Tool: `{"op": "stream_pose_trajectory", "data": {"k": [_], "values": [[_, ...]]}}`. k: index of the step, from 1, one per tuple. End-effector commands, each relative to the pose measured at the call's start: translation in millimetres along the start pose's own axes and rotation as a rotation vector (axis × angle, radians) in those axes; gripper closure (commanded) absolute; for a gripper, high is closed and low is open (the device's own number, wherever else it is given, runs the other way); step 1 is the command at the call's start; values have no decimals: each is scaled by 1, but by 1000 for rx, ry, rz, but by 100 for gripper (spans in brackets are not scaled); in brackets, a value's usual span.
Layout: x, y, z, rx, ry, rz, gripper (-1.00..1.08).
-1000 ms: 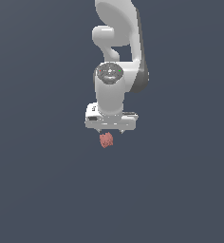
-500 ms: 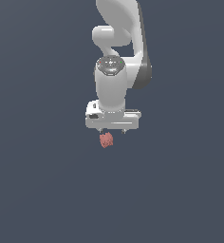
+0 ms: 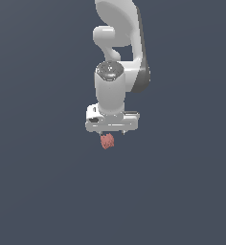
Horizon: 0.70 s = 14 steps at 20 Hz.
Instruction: Pick up the object and move it to a goal position.
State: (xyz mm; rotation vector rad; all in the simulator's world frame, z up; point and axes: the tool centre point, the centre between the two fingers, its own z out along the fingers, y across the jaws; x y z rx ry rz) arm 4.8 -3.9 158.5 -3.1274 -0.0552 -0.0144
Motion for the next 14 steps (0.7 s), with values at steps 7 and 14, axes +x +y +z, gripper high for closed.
{"op": "stream_pose_trajectory", "data": {"k": [7,14], "values": [[-14,12,30,-8,-5,-164,-92],[-26,21,54,-11,-10,-298,-92]]}}
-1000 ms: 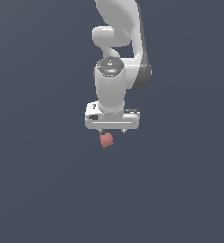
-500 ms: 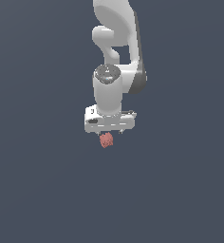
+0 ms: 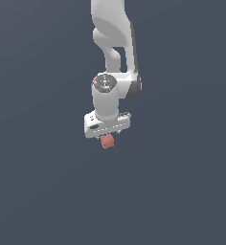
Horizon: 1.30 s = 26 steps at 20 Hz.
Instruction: Pick up the object and move it to a goal position.
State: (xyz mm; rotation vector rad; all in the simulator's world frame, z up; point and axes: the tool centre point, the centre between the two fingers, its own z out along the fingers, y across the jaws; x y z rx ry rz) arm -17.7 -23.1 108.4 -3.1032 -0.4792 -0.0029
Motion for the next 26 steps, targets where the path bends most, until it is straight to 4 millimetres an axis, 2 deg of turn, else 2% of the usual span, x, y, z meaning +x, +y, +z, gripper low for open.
{"op": "stream_pose_trajectory", "data": {"k": [1,15,26], "values": [[-4,1,7,-1,0,-41,-92],[-11,3,21,-1,-3,-103,-92],[-12,2,64,-1,-2,-107,-92]]}}
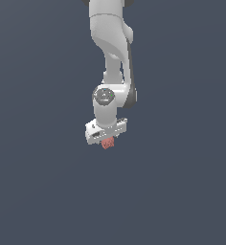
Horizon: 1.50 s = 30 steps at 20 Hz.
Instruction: Pick up the object and move it to a goal position.
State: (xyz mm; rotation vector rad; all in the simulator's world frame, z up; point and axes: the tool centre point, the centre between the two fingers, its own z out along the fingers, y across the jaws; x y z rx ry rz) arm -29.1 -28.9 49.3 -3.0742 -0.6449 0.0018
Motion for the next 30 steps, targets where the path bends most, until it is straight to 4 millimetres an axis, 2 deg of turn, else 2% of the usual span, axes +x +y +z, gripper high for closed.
{"op": "stream_pose_trajectory", "data": {"k": [1,4,5,19,24,30], "values": [[0,0,7,-1,1,0,-92],[1,0,9,-1,1,-1,-92],[1,0,9,-1,1,-1,108],[1,6,4,-1,2,-1,108],[0,25,-14,-1,2,-1,108],[-3,65,-50,-1,2,-1,108]]}}
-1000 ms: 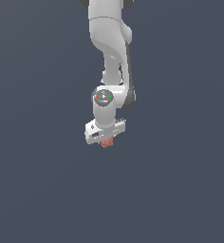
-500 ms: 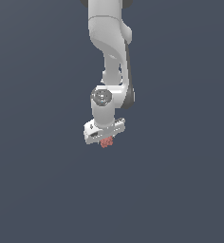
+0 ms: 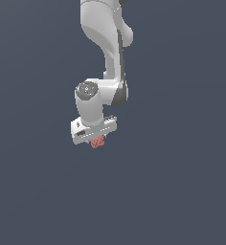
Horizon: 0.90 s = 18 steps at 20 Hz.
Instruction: Pick up the object and move it to a goal position.
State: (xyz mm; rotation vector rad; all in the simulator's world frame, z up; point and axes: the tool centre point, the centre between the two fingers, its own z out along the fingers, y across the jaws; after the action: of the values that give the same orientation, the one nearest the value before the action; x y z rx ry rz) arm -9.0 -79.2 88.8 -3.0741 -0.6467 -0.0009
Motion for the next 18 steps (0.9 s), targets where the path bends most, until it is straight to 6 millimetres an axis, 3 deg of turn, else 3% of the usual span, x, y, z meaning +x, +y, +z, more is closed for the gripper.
{"op": "stream_pose_trajectory", "data": {"k": [1,9,18], "values": [[-1,19,-17,0,0,0,108],[-2,72,-64,0,0,0,108],[-1,93,-80,0,0,0,108]]}}
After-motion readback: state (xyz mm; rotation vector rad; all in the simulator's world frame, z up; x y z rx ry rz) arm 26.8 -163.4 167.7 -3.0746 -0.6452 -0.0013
